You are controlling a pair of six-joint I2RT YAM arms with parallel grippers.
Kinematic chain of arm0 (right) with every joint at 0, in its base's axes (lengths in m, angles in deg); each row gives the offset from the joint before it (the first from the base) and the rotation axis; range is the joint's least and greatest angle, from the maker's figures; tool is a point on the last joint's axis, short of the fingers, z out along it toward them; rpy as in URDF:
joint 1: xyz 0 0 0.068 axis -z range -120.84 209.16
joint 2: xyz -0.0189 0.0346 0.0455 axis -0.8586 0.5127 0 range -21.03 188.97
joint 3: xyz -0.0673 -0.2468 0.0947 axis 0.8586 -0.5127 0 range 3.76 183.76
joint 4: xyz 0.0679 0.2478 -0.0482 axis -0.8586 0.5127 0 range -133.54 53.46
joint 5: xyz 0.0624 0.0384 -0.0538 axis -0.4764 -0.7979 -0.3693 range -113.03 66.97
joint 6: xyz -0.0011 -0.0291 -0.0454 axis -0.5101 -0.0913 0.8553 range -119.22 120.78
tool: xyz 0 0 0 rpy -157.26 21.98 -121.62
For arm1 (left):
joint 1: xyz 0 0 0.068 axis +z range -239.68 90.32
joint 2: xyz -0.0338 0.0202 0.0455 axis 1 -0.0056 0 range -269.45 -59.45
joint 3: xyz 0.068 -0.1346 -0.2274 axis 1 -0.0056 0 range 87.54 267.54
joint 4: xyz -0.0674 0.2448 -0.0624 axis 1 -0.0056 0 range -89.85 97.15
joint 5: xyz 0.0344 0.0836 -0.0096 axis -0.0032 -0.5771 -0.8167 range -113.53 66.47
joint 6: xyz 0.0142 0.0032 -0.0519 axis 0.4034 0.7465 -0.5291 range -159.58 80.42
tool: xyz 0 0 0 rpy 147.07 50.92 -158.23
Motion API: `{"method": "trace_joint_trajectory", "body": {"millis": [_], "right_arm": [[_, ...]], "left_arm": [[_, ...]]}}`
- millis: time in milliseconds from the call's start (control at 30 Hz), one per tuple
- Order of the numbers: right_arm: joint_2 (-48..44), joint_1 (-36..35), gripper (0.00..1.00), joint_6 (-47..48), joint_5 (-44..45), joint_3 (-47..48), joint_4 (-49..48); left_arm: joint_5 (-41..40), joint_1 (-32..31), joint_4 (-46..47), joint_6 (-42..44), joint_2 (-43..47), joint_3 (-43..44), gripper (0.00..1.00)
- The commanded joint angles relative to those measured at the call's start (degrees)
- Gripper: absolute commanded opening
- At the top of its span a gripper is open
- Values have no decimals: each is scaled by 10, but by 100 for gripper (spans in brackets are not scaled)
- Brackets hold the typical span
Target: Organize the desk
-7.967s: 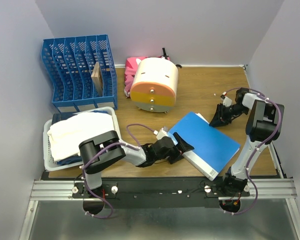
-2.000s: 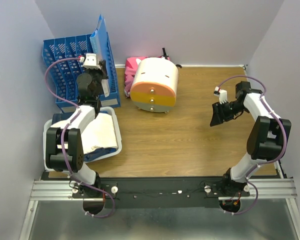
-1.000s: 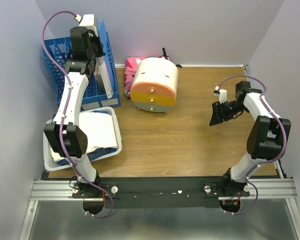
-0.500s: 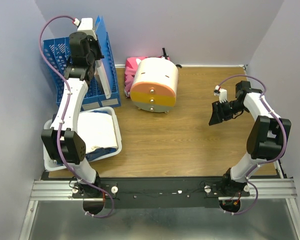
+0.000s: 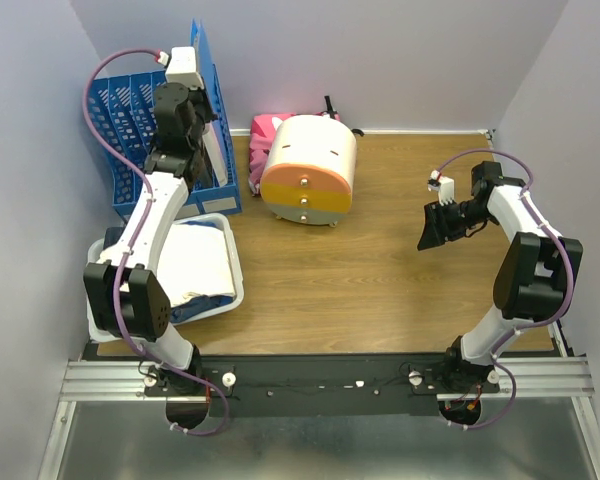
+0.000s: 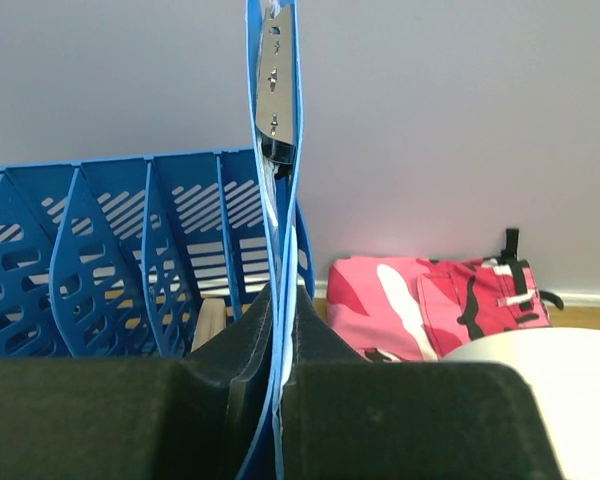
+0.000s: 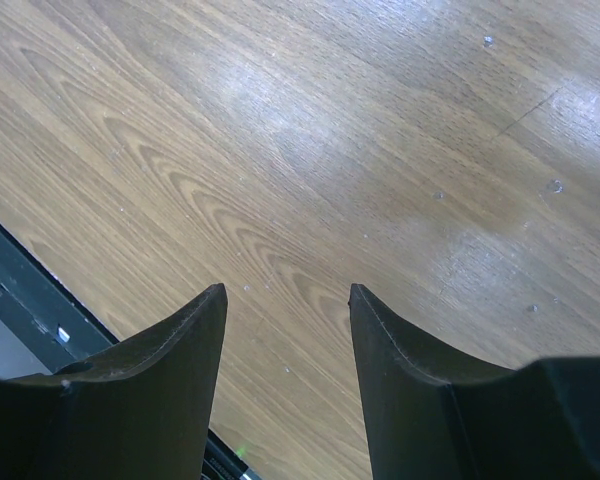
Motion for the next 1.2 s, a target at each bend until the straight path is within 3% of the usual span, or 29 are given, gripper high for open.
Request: {"method": "trace_joint_trajectory", "body": {"millis": [0, 500, 533, 567, 600, 667, 800, 1000, 1167], "right_arm": [[-18, -1, 61, -2, -14, -1, -4], [-25, -1, 61, 0, -12, -10, -4], [-25, -1, 61, 1, -13, -10, -3], [-25, -1, 61, 1, -13, -10, -4], [-25, -1, 61, 1, -14, -9, -2], [-26, -1, 61, 2, -16, -8, 1], [-39, -1, 61, 15, -13, 2, 12], [-83, -1, 62, 17, 28, 39, 6], [-136, 4, 68, -59, 92, 98, -59]], "left_arm": [[-42, -6, 117, 7, 22, -20, 0], [-22, -14, 180, 32, 43, -125, 1], [-23, -13, 175, 31, 45, -129, 8], [-24, -13, 172, 29, 47, -140, 22], [-27, -13, 169, 26, 53, -145, 47], [-40, -14, 162, 22, 60, -155, 62], [-56, -14, 112, 11, 84, -124, 76], [-66, -14, -73, -25, 148, -31, 99], [-21, -13, -228, -122, 233, -46, 99]]}}
